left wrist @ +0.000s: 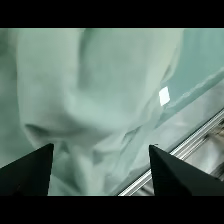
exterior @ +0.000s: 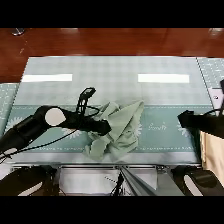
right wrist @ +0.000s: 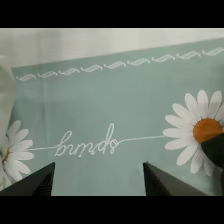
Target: Fold the shirts.
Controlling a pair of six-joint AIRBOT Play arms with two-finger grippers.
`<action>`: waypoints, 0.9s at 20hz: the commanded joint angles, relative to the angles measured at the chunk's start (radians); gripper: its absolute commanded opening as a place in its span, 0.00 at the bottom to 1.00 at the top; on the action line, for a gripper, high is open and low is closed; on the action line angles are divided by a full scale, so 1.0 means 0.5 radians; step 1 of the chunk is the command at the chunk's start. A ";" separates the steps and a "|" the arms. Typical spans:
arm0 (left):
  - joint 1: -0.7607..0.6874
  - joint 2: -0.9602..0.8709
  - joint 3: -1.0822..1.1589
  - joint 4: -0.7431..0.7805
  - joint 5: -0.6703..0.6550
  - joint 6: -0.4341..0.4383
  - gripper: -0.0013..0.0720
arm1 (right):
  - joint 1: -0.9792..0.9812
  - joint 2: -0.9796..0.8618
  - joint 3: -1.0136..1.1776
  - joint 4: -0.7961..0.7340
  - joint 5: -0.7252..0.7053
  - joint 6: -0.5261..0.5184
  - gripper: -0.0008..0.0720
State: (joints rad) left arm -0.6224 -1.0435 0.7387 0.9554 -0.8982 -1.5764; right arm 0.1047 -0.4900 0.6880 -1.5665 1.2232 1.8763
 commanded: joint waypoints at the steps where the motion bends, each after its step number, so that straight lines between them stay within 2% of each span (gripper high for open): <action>1: 0.172 -0.007 0.051 0.198 -0.357 0.087 0.98 | -0.192 -0.336 -0.031 -0.030 -0.043 -0.030 0.87; 2: 0.295 0.036 0.129 0.305 -0.513 0.101 0.98 | -0.343 -0.399 0.032 -0.027 -0.006 -0.119 0.87; 4: 0.555 0.191 0.140 0.510 -0.643 0.096 0.98 | -0.679 -0.423 0.057 -0.018 0.085 -0.266 0.87; 5: 0.701 0.285 0.060 0.514 -0.645 0.082 0.97 | -0.831 -0.423 0.027 0.026 0.159 -0.324 0.87; 7: 0.911 0.380 -0.233 0.267 -0.638 0.144 0.97 | -1.037 -0.423 -0.146 0.314 0.224 -0.507 0.87; 10: 0.927 0.333 -0.715 -0.462 -0.632 0.667 0.97 | -1.012 -0.423 -0.496 0.880 0.174 -0.736 0.87; 12: 0.826 0.269 -0.889 -0.888 -0.562 1.032 0.97 | -0.900 -0.423 -0.642 1.045 0.111 -0.789 0.87; 16: 0.485 0.076 -0.871 -1.231 -0.256 1.301 0.97 | -0.575 -0.423 -0.735 1.080 -0.020 -0.715 0.87; 17: 0.418 0.014 -0.831 -1.236 -0.218 1.305 0.91 | -0.481 -0.428 -0.735 1.086 -0.043 -0.675 0.87; 18: 0.375 -0.048 -0.787 -1.231 -0.210 1.307 0.30 | -0.393 -0.445 -0.735 1.109 -0.067 -0.642 0.87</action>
State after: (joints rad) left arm -0.3557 -1.0000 0.3328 0.4526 -1.0691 -1.0126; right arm -0.1951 -0.7040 0.3462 -1.0683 1.2308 1.5269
